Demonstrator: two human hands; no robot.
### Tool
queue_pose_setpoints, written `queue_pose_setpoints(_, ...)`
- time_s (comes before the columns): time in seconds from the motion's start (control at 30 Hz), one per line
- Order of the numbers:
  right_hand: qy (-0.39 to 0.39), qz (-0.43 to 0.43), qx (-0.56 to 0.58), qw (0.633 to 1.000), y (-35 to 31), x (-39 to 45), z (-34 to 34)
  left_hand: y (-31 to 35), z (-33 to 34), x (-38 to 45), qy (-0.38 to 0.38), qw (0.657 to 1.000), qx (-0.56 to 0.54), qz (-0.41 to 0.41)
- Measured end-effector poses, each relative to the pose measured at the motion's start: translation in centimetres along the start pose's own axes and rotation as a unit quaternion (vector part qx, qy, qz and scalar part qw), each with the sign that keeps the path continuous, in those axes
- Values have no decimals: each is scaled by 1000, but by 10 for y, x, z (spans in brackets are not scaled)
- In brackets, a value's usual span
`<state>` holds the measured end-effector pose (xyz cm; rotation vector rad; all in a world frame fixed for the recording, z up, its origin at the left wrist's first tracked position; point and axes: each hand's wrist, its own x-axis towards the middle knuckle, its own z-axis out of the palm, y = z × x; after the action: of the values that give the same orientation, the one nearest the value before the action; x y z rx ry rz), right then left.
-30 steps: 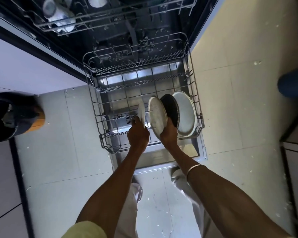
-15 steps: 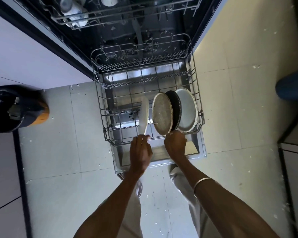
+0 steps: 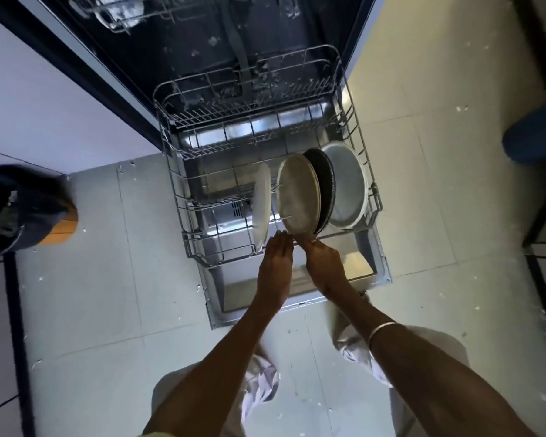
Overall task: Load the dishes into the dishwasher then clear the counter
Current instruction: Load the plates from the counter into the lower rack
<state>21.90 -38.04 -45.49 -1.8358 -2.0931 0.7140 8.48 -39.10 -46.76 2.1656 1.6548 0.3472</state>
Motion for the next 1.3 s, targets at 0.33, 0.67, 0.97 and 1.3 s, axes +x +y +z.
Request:
queue_pose_setpoints(0.33, 140, -136, 64, 979, 47, 55, 27, -41, 58, 50, 263, 958, -107, 50)
queue_pose_setpoints(0.67, 248, -216, 100, 939, 64, 212, 48, -106, 53, 197, 405, 897, -69, 163)
queue_pose_setpoints(0.97, 353, -209, 63, 910, 47, 340, 56, -153, 32, 321, 467, 872, 11, 149)
queue_pose_setpoints(1.3, 326, -220, -56, 918, 43, 417, 62, -173, 11, 391, 418, 887, 163, 107)
